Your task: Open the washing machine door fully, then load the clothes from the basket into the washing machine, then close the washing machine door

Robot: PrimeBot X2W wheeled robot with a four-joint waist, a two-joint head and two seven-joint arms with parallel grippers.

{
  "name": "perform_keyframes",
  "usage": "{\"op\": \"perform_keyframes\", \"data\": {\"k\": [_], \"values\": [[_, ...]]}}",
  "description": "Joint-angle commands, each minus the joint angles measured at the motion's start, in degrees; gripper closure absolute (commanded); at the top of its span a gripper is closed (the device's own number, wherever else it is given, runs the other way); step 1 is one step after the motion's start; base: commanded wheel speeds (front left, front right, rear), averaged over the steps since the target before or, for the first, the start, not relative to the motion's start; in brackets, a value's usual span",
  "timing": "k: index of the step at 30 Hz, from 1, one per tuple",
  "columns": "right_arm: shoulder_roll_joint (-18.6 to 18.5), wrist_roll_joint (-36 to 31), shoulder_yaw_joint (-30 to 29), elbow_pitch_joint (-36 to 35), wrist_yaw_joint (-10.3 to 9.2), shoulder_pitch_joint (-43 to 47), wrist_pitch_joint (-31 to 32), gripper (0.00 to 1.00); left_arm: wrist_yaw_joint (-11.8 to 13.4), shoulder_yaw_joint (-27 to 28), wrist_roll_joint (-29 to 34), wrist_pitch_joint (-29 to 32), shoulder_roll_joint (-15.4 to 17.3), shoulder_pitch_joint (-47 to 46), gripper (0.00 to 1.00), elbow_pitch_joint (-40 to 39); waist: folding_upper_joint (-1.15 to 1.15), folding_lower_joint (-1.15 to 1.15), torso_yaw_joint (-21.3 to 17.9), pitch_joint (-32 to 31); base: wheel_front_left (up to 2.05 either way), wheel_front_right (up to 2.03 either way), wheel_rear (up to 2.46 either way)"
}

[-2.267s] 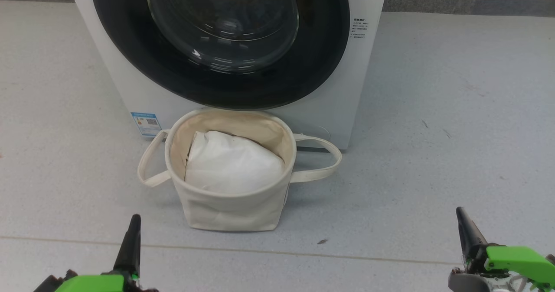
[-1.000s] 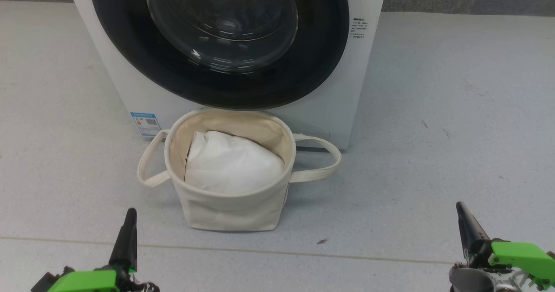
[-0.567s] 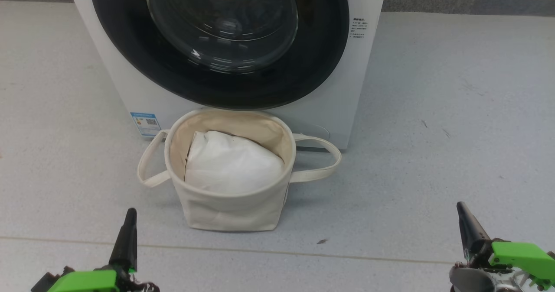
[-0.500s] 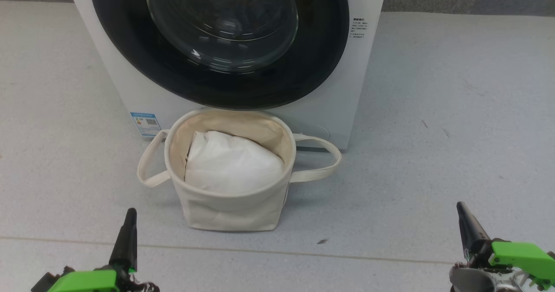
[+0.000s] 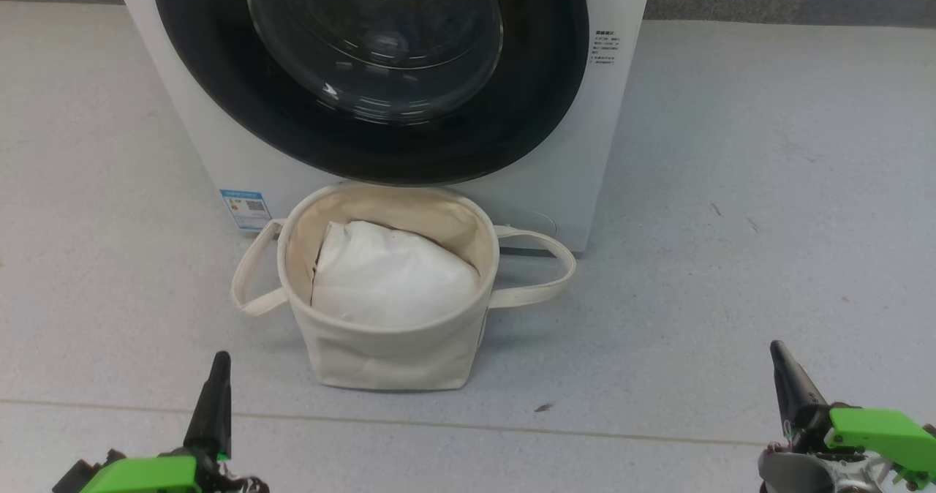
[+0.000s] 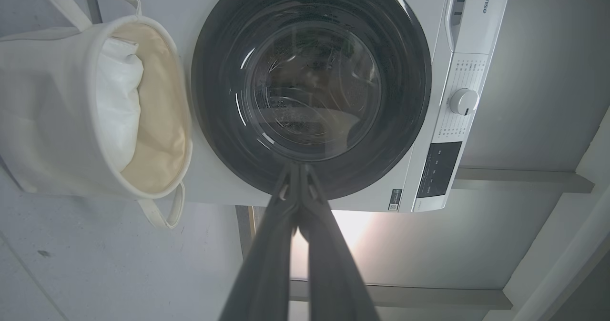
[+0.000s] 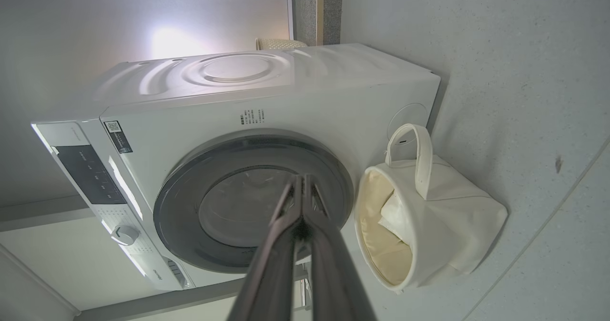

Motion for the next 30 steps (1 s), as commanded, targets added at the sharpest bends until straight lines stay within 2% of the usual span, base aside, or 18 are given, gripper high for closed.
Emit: {"op": "perform_keyframes", "data": {"k": [1, 30], "values": [[-0.6, -0.2, 0.9, -1.8, 0.00, -2.6, 0.3, 1.00, -0.4, 2.0, -0.2, 0.3, 0.8, -2.4, 1.00, -2.1, 0.00, 0.00, 0.0, 0.0, 0.00, 0.00, 0.00], [-0.5, -0.4, 0.7, -1.8, 0.00, -2.7, 0.4, 1.00, -0.4, 2.0, -0.2, 0.3, 0.8, -2.4, 1.00, -2.1, 0.00, 0.00, 0.0, 0.0, 0.00, 0.00, 0.00]]}}
